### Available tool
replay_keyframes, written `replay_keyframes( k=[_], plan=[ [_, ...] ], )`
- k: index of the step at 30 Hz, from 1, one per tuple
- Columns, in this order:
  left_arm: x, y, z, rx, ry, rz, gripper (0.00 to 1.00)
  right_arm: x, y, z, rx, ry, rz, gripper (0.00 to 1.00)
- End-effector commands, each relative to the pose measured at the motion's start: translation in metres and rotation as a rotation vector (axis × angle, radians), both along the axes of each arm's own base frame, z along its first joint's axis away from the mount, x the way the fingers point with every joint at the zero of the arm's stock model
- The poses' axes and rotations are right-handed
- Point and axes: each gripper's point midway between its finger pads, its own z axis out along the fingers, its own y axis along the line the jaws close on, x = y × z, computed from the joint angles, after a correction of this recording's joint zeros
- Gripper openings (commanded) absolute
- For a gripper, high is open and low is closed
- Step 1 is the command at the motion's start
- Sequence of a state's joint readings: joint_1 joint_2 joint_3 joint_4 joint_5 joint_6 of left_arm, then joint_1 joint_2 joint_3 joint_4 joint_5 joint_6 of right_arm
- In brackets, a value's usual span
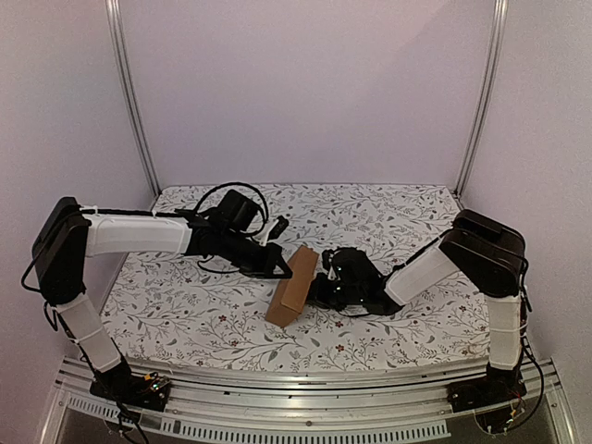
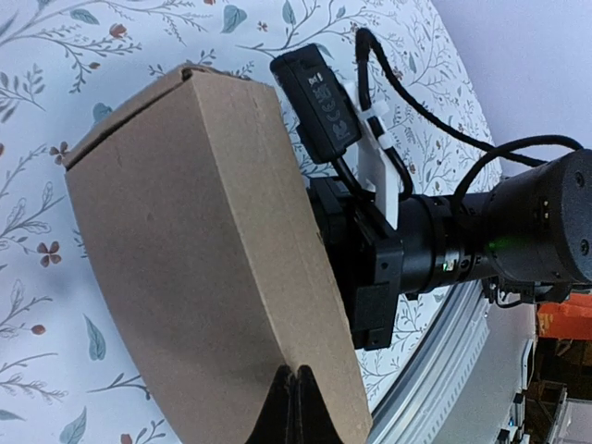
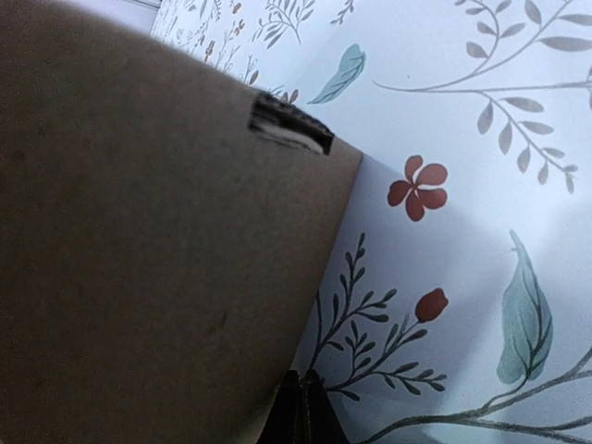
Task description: Fold the paper box
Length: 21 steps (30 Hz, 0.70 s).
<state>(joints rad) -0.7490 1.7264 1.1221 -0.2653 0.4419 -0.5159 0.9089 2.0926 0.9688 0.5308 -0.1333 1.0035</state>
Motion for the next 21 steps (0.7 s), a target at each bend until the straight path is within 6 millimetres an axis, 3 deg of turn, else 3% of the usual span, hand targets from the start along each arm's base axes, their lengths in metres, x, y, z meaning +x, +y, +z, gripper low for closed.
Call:
replay_keyframes(
  k=[1, 7, 13, 16, 21],
  plan=[
    [-0.012, 0.000, -0.018, 0.031, 0.045, -0.028, 0.00, -0.025, -0.061, -0.070, -0.217, 0.136, -0.041, 0.01],
    [-0.010, -0.004, -0.023, 0.037, 0.056, -0.032, 0.00, -0.032, -0.096, -0.075, -0.296, 0.132, -0.065, 0.02],
    [-0.006, -0.012, -0.028, 0.025, 0.074, -0.035, 0.00, -0.034, -0.119, -0.054, -0.391, 0.081, -0.054, 0.03],
    [-0.005, -0.017, -0.029, 0.016, 0.085, -0.042, 0.00, -0.030, -0.130, -0.031, -0.434, 0.032, -0.073, 0.07],
    [0.002, -0.021, -0.014, -0.004, 0.050, -0.040, 0.00, -0.023, -0.140, 0.018, -0.506, -0.068, -0.049, 0.05]
  ],
)
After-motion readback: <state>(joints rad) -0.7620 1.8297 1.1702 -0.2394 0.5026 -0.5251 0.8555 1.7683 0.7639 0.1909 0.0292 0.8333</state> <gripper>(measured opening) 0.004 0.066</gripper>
